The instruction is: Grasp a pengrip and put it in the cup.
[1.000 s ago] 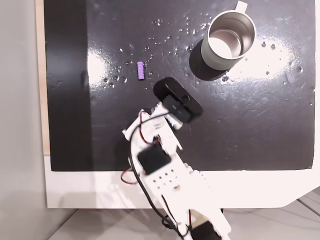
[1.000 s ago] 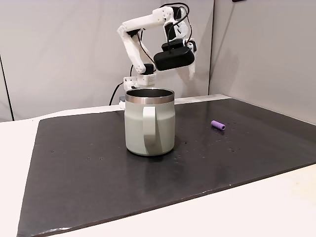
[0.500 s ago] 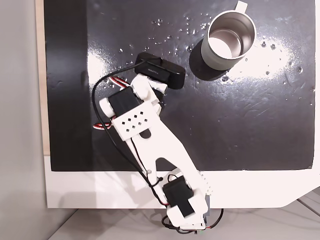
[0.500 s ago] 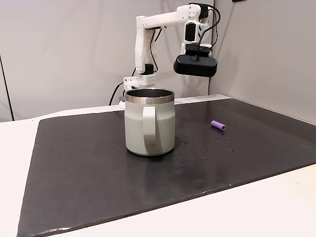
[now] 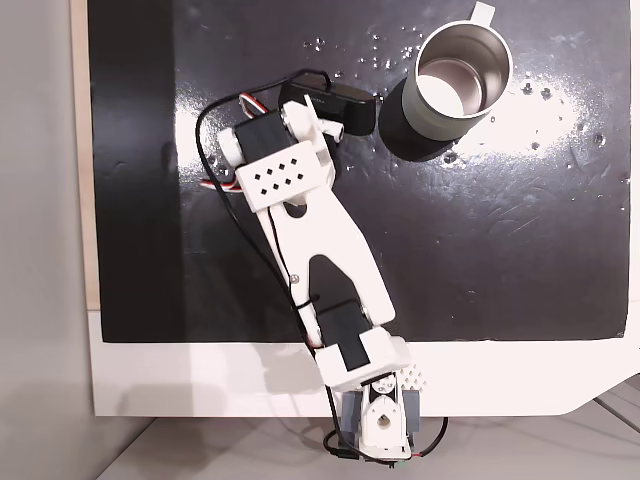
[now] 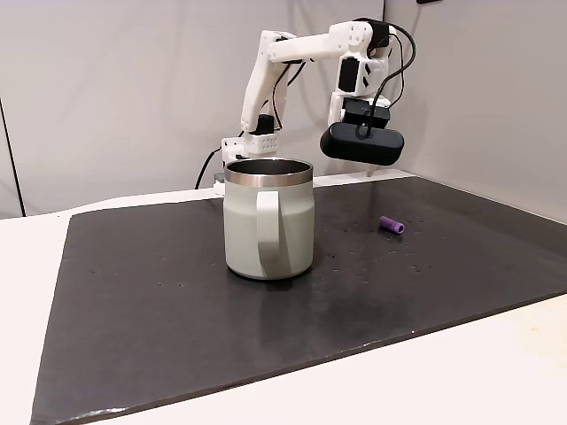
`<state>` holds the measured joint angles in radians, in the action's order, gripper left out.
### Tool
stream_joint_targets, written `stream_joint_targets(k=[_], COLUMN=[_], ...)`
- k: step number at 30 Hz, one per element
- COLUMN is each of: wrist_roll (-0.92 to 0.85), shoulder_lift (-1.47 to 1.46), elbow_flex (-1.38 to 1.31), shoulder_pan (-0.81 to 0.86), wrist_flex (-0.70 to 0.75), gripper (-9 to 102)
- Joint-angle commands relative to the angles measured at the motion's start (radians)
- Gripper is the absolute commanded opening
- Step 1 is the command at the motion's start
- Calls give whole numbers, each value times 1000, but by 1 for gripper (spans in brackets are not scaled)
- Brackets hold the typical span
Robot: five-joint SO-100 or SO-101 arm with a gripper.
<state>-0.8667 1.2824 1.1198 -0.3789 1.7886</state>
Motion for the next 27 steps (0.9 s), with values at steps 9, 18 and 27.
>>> stream_joint_targets(k=[9,18,27], wrist_roll=[-75,-114,-144], shoulder_lift=[-264,-460,-618], elbow_flex=[-365,-591,-793], shoulder_pan=[15,34,31], wrist_flex=[14,15,15], gripper=[20,21,22])
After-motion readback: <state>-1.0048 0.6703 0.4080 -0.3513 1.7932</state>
